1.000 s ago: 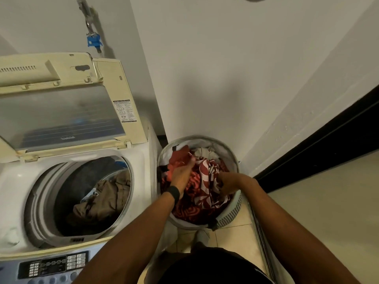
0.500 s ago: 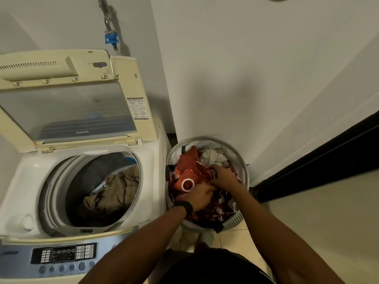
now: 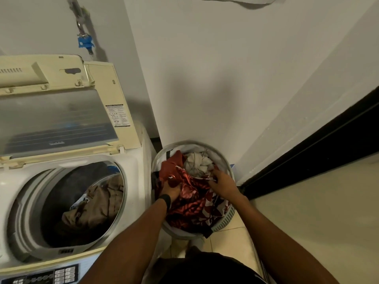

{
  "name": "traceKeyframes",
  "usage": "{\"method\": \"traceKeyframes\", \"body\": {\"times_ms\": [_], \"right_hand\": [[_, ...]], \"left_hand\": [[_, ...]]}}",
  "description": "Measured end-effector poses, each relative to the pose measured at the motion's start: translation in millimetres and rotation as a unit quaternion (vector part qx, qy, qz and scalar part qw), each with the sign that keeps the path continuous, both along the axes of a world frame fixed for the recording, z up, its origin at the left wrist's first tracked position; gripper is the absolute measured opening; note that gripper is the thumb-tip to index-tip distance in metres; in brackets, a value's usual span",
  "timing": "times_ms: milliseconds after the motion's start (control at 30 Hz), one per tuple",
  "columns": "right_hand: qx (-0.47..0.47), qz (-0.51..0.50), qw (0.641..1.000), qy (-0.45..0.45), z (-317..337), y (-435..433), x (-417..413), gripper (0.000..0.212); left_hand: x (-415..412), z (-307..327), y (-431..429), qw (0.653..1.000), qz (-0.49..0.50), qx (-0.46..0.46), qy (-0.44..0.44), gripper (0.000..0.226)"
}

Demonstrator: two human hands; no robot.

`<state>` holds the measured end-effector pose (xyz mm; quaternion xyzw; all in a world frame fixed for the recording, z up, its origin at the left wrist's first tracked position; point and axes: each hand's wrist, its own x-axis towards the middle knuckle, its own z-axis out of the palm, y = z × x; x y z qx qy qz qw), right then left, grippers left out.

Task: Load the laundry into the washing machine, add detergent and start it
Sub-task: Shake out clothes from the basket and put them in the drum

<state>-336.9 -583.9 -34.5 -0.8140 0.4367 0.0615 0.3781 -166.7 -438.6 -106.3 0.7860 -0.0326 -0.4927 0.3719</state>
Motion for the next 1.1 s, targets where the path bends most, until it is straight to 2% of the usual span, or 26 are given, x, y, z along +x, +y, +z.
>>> {"method": "traceKeyframes", "body": {"times_ms": [67,133,267,333,367,433,467,567,633,767,800,867,933,967,1033,1100], "right_hand": [[0.0,-0.001,1.0,0.006,1,-3,-4,0.029],[0.001,0.003,1.0,0.011,2,-4,-5,0.027],[-0.002,0.008,1.0,0.019,-1,-2,-2,0.023],[-0.004,0.011,1.0,0.022,-3,-2,-2,0.022],[-0.006,0.015,1.0,0.023,-3,-2,-2,0.022],[-0.007,0.022,1.0,0.017,-4,-3,-1,0.024],[-0.009,0.024,1.0,0.011,-5,-3,0,0.025],[-0.017,0.033,0.999,-0.005,-7,-4,4,0.033],[-0.024,0.056,0.998,0.002,-7,-5,6,0.04],[-0.004,0.125,0.991,0.048,6,-11,23,0.066],[-0.001,0.129,0.991,0.025,16,-11,30,0.07],[0.022,0.093,0.99,-0.103,44,-8,46,0.069],[0.063,0.071,0.966,-0.24,73,-5,61,0.063],[0.073,0.086,0.955,-0.273,83,-5,69,0.057],[0.086,0.144,0.946,-0.278,95,-8,82,0.056],[0.094,0.201,0.943,-0.246,98,-14,89,0.068]], "left_hand": [[1,0,2,0.998,-0.051,0.006,0.022,0.077],[0,0,3,0.994,-0.099,0.027,0.025,0.097],[5,-40,12,0.976,-0.183,0.111,-0.035,0.12],[4,-34,18,0.963,-0.216,0.152,-0.055,0.131],[3,-30,20,0.957,-0.235,0.159,-0.064,0.127],[1,-17,25,0.949,-0.257,0.162,-0.085,0.102],[0,-7,26,0.951,-0.247,0.162,-0.096,0.089],[-1,26,23,0.963,-0.172,0.126,-0.162,0.072],[-3,51,20,0.972,-0.101,0.059,-0.203,0.057],[-4,95,14,0.967,-0.015,-0.127,-0.222,0.051],[-3,103,13,0.962,-0.013,-0.156,-0.225,0.046],[0,115,9,0.957,-0.018,-0.205,-0.207,0.036],[0,133,5,0.953,-0.022,-0.242,-0.179,0.04],[0,142,2,0.951,-0.027,-0.259,-0.167,0.041],[0,162,-2,0.945,-0.046,-0.278,-0.163,0.037],[3,180,-5,0.938,-0.06,-0.295,-0.174,0.036]]}}
